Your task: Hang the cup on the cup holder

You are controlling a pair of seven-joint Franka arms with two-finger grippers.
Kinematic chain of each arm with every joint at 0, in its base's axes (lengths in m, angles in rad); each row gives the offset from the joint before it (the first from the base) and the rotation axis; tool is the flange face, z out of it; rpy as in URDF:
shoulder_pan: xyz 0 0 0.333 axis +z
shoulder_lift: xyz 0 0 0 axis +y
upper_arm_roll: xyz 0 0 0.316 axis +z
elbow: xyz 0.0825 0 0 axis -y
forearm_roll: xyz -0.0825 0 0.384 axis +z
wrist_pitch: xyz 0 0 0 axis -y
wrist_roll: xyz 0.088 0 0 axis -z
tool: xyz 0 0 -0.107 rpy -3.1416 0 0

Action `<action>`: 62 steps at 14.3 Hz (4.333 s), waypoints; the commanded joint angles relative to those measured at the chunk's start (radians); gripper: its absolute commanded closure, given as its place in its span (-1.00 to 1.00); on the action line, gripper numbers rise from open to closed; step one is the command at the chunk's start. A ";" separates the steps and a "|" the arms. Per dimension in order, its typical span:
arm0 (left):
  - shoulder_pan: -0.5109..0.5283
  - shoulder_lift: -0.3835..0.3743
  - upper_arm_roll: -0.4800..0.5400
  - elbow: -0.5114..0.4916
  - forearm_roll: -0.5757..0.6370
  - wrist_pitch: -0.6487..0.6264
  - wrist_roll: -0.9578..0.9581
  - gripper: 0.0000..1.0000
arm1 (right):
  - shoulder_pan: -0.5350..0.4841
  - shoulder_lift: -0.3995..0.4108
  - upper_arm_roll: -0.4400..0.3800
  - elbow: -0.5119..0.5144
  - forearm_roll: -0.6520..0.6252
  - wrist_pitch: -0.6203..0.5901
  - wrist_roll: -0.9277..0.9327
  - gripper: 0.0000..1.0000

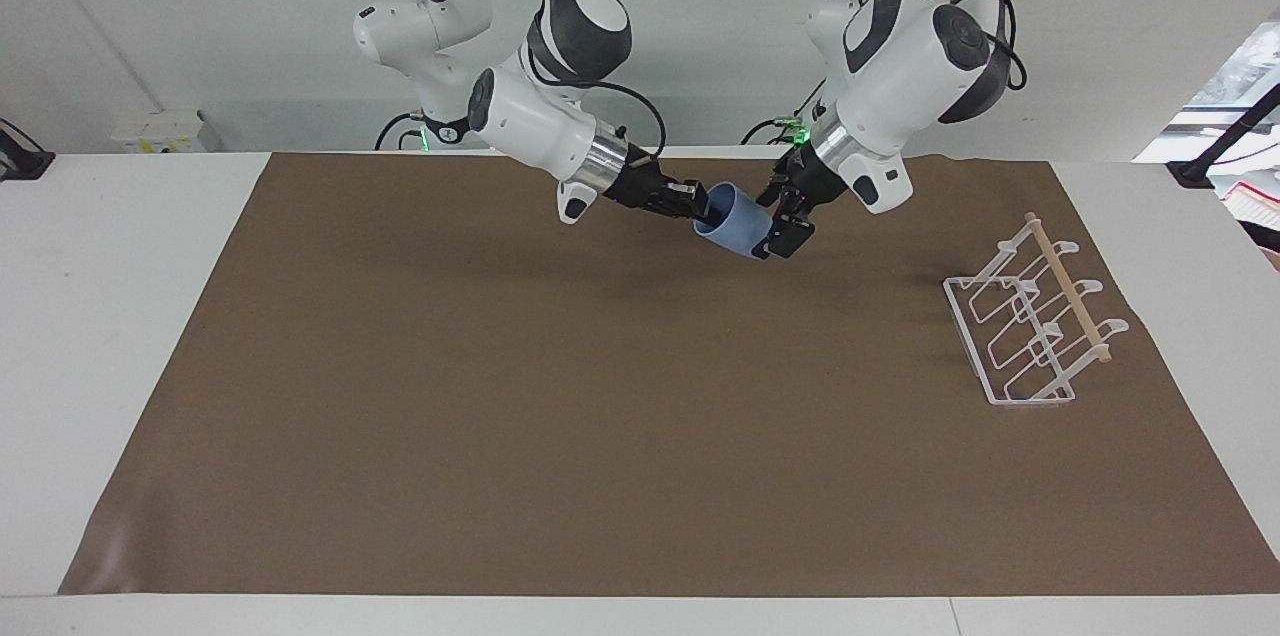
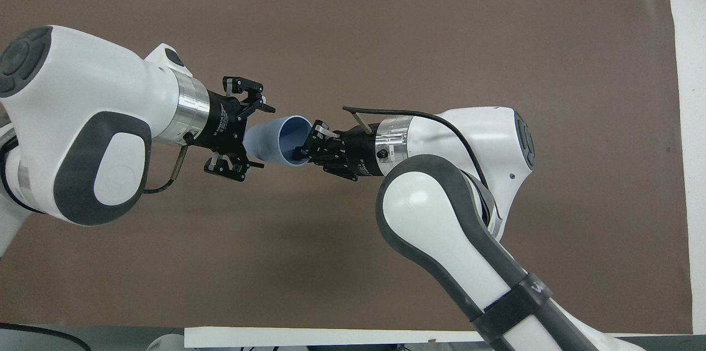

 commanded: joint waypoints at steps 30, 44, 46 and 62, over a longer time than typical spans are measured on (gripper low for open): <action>0.115 0.055 0.027 0.020 0.727 -0.013 0.077 1.00 | -0.487 -0.085 -0.014 0.301 -1.004 -0.512 -0.057 -0.98; 0.113 0.371 0.027 0.132 1.823 -0.470 -0.234 1.00 | -0.605 -0.100 -0.060 0.457 -1.218 -0.967 -0.358 -0.98; 0.115 0.398 0.025 0.135 1.863 -0.487 -0.269 1.00 | -0.615 -0.109 -0.056 0.440 -1.218 -0.961 -0.356 -0.98; 0.121 0.438 0.025 0.032 1.948 -0.565 -0.464 1.00 | -0.609 -0.111 -0.057 0.438 -1.213 -0.961 -0.355 -0.98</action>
